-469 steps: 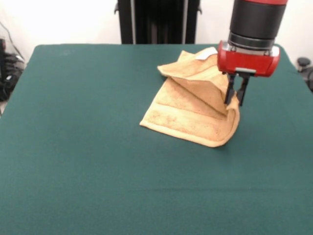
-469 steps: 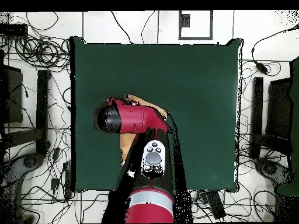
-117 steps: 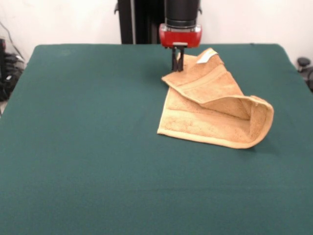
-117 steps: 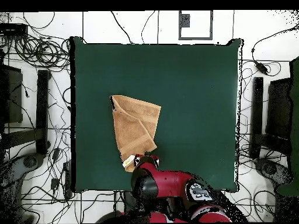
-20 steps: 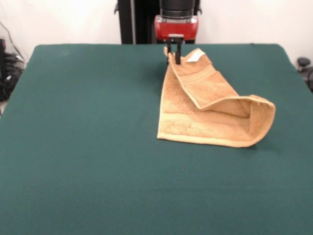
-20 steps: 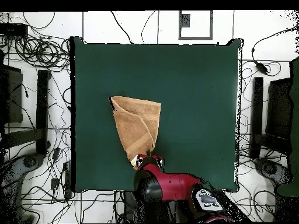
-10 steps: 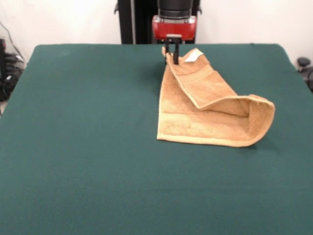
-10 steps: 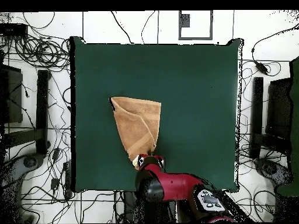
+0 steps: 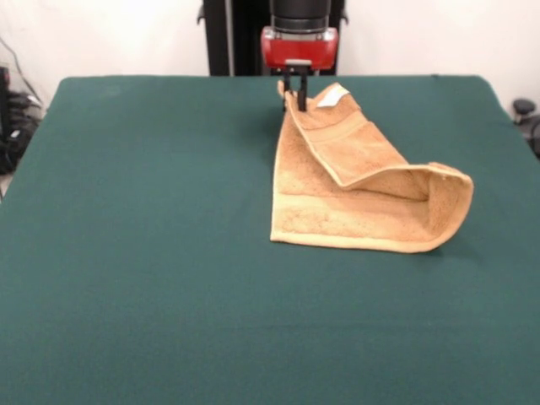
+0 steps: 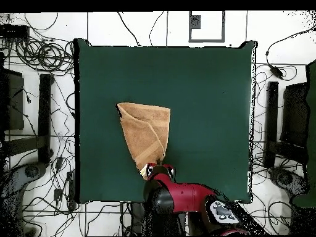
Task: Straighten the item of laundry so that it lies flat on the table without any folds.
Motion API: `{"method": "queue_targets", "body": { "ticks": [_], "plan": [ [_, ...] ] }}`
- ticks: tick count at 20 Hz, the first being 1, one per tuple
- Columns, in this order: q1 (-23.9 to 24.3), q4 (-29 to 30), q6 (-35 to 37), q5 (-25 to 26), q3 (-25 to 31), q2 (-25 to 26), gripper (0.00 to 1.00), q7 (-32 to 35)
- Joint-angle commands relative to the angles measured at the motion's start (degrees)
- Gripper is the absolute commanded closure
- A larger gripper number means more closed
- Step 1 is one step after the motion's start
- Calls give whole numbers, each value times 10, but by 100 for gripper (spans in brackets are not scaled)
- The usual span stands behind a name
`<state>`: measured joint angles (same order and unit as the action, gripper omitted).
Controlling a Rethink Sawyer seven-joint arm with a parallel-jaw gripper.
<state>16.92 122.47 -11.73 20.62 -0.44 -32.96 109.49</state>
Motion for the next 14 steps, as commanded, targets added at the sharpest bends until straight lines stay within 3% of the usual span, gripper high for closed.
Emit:
{"method": "queue_targets", "body": {
  "ticks": [1,14],
  "plan": [
    [5,-17,41,-22,60,10,100,83],
    [70,-15,57,24,70,-2,100,44]
  ]
}}
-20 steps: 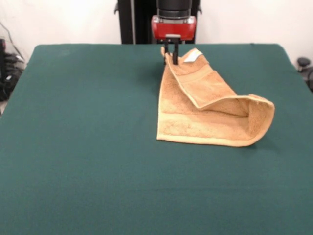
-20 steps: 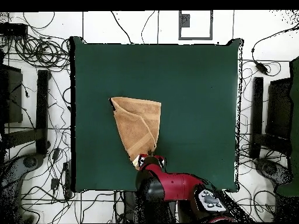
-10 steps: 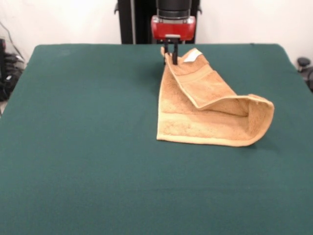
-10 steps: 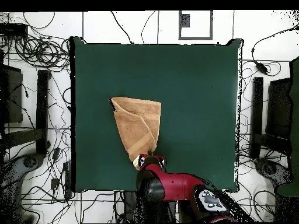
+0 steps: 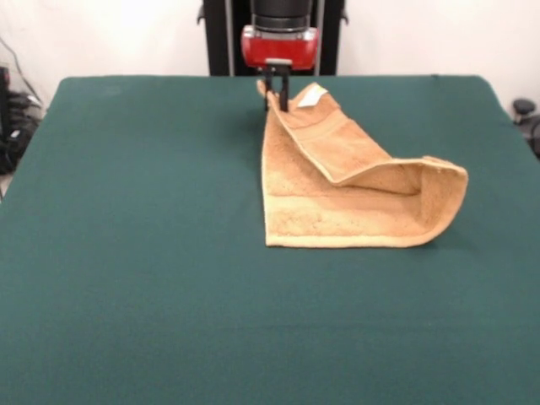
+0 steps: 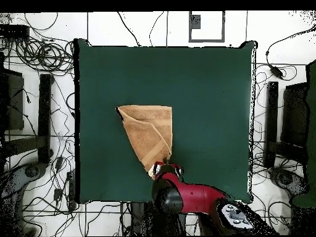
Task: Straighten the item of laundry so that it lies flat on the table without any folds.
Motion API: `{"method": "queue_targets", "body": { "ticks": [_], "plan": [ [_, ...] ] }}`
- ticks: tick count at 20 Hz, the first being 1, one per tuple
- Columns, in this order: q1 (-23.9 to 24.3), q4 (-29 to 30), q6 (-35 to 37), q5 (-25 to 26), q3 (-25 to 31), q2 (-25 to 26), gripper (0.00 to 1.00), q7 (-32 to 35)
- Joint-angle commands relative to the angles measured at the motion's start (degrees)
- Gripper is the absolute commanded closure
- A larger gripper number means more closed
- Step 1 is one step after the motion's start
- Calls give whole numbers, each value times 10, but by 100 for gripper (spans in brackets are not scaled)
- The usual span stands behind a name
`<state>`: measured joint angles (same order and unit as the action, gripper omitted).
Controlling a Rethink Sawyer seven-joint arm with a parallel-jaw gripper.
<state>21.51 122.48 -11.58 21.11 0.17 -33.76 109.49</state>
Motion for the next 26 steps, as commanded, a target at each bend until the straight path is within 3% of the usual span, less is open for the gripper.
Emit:
{"method": "queue_targets", "body": {
  "ticks": [1,16,26],
  "plan": [
    [29,-16,58,22,66,6,100,41],
    [63,-75,37,73,80,75,100,26],
    [110,-92,61,121,92,74,100,7]
  ]
}}
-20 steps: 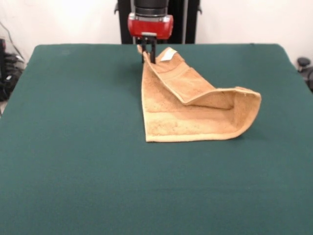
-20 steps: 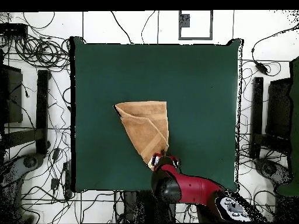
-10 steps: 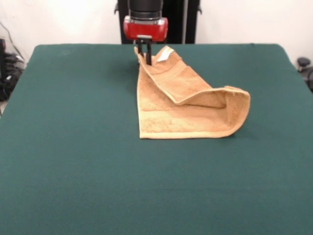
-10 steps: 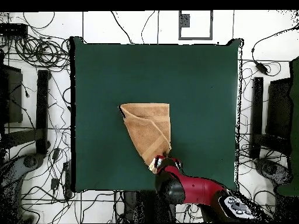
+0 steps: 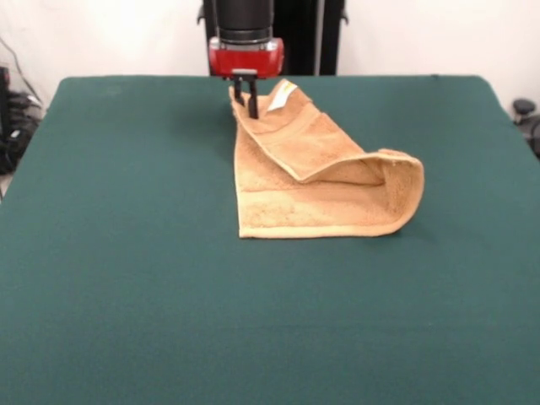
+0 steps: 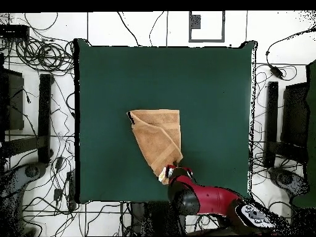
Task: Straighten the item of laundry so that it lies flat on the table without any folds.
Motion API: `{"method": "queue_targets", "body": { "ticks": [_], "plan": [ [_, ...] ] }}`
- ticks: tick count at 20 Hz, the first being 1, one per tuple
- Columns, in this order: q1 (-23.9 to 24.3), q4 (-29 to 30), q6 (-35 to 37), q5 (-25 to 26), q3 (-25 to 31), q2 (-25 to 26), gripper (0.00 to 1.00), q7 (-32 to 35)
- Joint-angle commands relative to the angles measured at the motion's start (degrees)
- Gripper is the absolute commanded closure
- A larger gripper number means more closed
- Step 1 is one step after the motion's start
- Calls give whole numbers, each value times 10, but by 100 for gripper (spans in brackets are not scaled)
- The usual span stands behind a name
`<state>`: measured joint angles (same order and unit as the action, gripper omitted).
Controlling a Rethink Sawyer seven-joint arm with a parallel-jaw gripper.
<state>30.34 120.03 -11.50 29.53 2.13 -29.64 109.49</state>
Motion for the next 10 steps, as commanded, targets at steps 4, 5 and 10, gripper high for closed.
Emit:
{"method": "queue_targets", "body": {
  "ticks": [4,5,10],
  "plan": [
    [45,-82,80,55,86,31,100,-6],
    [49,-88,85,60,90,33,100,-8],
    [57,-114,88,78,101,54,100,-8]
  ]
}}
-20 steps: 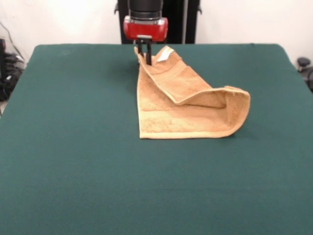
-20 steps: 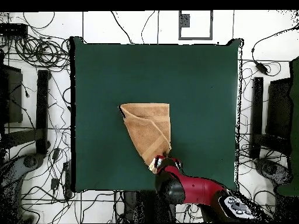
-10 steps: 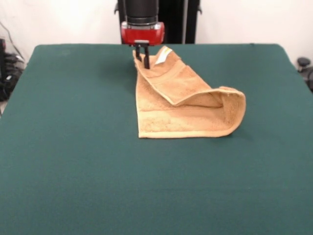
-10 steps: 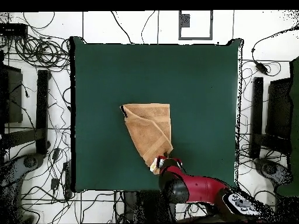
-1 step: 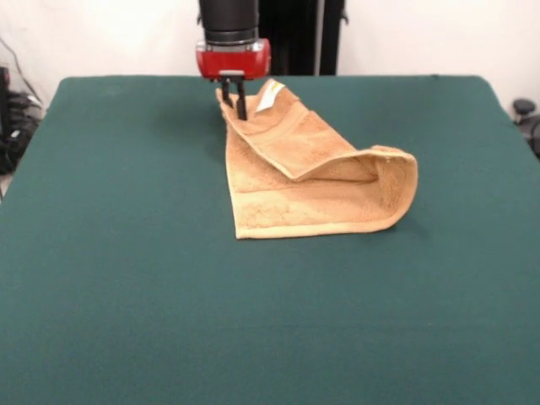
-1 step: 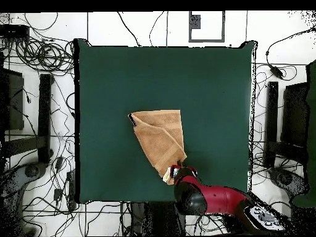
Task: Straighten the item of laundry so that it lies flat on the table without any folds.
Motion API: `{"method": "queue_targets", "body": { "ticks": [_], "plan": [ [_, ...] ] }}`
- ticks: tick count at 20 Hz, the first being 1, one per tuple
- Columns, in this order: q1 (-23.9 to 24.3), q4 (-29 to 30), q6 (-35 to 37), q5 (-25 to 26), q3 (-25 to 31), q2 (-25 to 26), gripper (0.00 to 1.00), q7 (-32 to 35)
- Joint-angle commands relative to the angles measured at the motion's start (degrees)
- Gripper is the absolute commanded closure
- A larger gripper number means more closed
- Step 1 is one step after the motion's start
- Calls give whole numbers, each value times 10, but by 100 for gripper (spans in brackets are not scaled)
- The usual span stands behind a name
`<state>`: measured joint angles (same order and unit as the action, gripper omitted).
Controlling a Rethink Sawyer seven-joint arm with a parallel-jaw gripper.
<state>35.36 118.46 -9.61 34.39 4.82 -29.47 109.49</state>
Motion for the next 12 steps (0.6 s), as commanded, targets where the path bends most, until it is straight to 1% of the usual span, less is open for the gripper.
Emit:
{"method": "queue_targets", "body": {
  "ticks": [1,12],
  "plan": [
    [7,-102,69,32,76,56,100,-7],
    [23,-119,85,57,91,64,100,-8]
  ]
}}
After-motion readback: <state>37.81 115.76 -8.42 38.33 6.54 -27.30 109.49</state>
